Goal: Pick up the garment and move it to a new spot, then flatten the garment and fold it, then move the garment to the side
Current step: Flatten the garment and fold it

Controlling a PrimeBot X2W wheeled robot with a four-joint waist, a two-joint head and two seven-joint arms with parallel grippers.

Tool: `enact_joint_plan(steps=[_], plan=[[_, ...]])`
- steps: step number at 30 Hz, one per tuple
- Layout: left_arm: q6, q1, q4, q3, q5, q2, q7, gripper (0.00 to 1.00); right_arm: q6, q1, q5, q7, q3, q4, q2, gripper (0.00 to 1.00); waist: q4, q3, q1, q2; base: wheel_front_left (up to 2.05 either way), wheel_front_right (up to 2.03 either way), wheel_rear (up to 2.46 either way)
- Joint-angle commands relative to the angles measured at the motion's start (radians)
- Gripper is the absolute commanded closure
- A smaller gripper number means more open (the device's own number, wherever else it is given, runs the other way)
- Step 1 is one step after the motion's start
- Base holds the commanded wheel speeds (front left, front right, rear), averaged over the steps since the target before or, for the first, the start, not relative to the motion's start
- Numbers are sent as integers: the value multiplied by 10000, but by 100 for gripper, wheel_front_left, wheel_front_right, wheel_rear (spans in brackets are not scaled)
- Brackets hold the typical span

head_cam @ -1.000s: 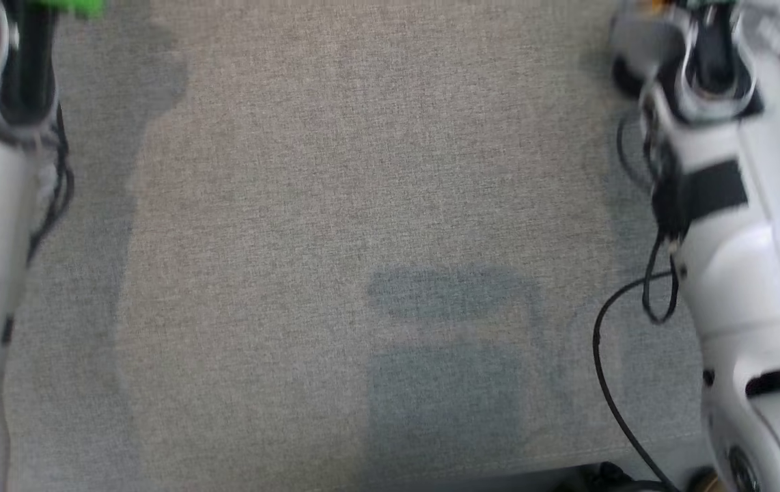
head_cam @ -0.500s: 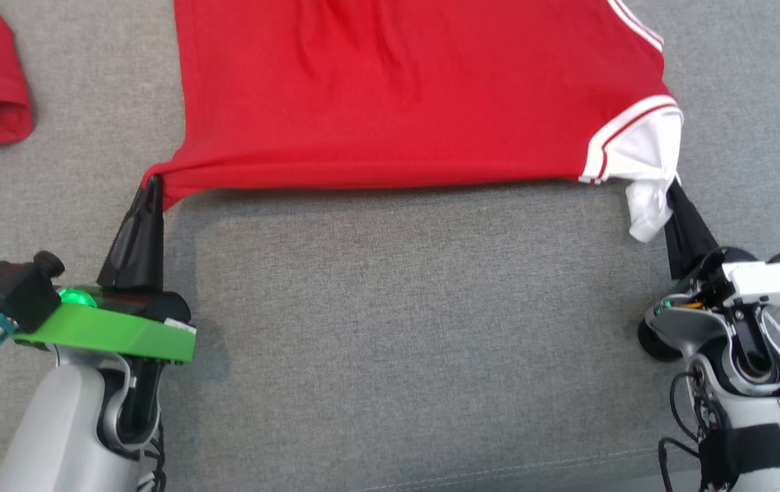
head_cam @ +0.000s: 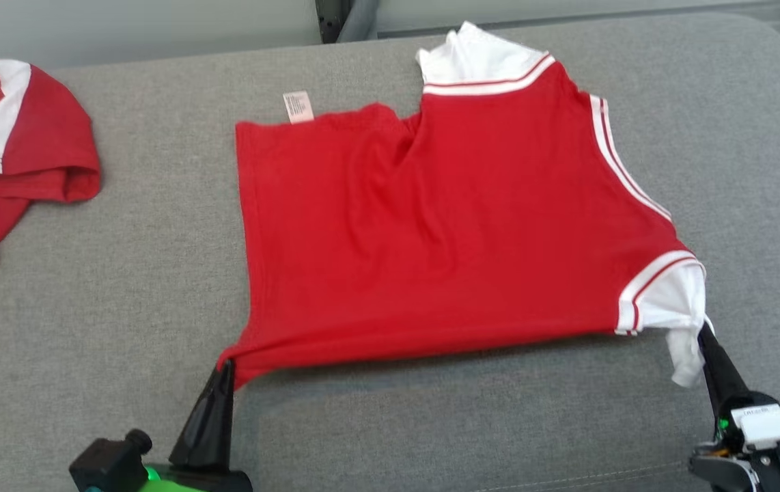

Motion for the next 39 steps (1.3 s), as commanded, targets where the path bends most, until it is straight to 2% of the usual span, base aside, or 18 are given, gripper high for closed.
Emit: enact_joint_plan(steps=[1, 7, 12, 17, 23, 28, 36, 39], plan=[[51, 409, -110, 139, 143, -85, -60, 100, -15, 511, -272, -249, -142, -233, -174, 100, 75, -526, 1, -1, 0, 0, 0], [49, 1149, -506, 273, 436, -479, -58, 100, -15, 1714, -1067, -450, -188, -928, -183, 100, 147, -641, 1, -1, 0, 0, 0], [49, 1282, -455, -43, 647, -313, 10, 100, -15, 2019, -1540, -326, -301, -1061, 68, 100, 198, -666, 1, -1, 0, 0, 0], [44, 1186, -680, -282, 300, -163, 496, 100, -13, 1596, -1852, -63, -484, -960, 286, 100, 150, -574, 1, -1, 0, 0, 0], [58, 462, -1196, -353, 116, 103, 1363, 100, -13, 382, -2478, 563, -868, -320, 802, 100, 165, -299, 1, -1, 0, 0, 0], [96, -380, -1153, -476, 104, 329, 2246, 100, -10, -1020, -3691, 1292, -1427, 570, 1142, 100, 282, -277, 1, -1, 0, 0, 0], [165, -2004, 54, -714, -25, 171, 3203, 100, -9, -3189, -6001, 2524, -2427, 2116, 1397, 100, 547, -273, 1, -1, 0, 0, 0], [115, -2713, 846, -929, -48, 57, 3307, 100, -10, -3872, -6400, 2735, -2475, 2902, 1407, 100, 647, -218, 1, -1, 0, 0, 0]])
